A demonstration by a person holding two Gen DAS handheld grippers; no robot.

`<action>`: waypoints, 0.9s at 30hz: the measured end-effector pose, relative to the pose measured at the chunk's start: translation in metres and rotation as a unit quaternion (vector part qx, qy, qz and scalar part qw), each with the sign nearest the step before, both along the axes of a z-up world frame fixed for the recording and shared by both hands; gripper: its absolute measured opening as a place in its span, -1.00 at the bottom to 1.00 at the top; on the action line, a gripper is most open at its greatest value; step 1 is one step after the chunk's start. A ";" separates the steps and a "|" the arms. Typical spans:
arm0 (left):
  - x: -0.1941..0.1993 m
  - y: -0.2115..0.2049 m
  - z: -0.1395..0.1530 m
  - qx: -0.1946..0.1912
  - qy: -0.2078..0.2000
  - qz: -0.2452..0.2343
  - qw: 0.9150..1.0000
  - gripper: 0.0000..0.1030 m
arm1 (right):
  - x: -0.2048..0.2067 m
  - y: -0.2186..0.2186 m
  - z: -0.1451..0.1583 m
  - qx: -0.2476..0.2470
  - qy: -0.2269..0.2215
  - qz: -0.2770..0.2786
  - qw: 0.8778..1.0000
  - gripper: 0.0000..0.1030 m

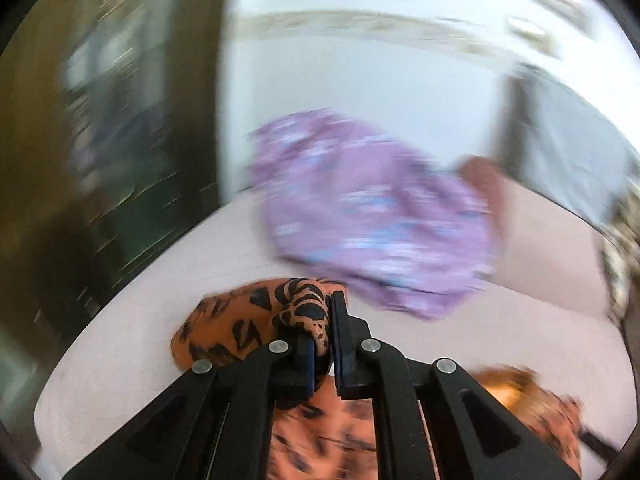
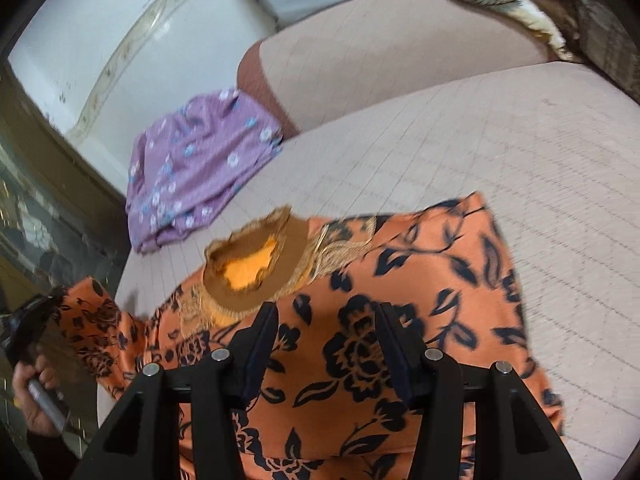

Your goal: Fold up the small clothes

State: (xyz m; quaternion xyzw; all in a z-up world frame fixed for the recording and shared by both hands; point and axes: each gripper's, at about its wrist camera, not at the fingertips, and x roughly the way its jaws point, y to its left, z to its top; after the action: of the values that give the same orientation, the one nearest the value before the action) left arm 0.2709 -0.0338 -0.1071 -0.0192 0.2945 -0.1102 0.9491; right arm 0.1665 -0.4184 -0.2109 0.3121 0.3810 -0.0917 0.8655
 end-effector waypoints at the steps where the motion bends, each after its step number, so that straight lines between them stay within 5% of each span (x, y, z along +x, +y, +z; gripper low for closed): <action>1: -0.017 -0.028 0.006 0.010 -0.012 -0.037 0.999 -0.87 | -0.003 -0.005 0.003 0.001 -0.005 -0.007 1.000 0.06; 3: -0.051 -0.079 0.011 0.035 -0.029 -0.108 0.993 -0.86 | -0.012 -0.016 0.008 0.002 -0.015 -0.025 1.000 0.06; 5: -0.094 -0.134 0.002 0.075 -0.037 -0.199 0.976 -0.83 | -0.022 -0.032 0.013 0.003 -0.026 -0.047 0.999 0.06; 6: -0.114 -0.156 -0.006 0.095 -0.039 -0.240 0.965 -0.73 | -0.025 -0.037 0.015 0.003 -0.029 -0.054 0.998 0.06; 8: -0.153 -0.191 -0.032 0.149 -0.041 -0.310 0.938 -0.22 | -0.035 -0.053 0.018 0.007 -0.037 -0.076 0.996 0.06; 9: -0.169 -0.201 -0.044 0.179 -0.047 -0.326 0.927 0.05 | -0.038 -0.059 0.019 0.008 -0.039 -0.084 0.996 0.12; 12: -0.192 -0.198 -0.062 0.224 -0.062 -0.333 0.914 0.15 | -0.048 -0.077 0.020 0.022 -0.048 -0.111 0.992 0.34; 14: -0.183 -0.172 -0.061 0.210 -0.050 -0.315 0.924 0.28 | -0.051 -0.082 0.019 0.028 -0.046 -0.115 0.992 0.35; 16: -0.160 -0.144 -0.054 0.172 -0.026 -0.264 0.949 0.48 | -0.049 -0.079 0.018 0.025 -0.039 -0.108 0.993 0.35; 20: -0.107 -0.073 -0.062 0.089 0.030 -0.136 0.986 0.51 | -0.038 -0.059 0.018 0.006 -0.031 -0.069 0.997 0.35; 23: -0.069 -0.034 -0.088 0.074 0.073 -0.039 0.994 0.51 | -0.030 -0.035 0.019 -0.027 -0.030 -0.034 0.999 0.35; 27: -0.048 -0.026 -0.134 0.137 0.129 0.007 0.982 0.51 | -0.014 0.001 0.023 -0.066 -0.034 0.035 0.997 0.34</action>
State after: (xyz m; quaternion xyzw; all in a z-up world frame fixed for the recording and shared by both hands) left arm 0.2228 -0.0599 -0.2410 0.0951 0.4269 -0.0583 0.8974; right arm 0.1521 -0.4170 -0.1884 0.2432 0.3551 -0.0753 0.8995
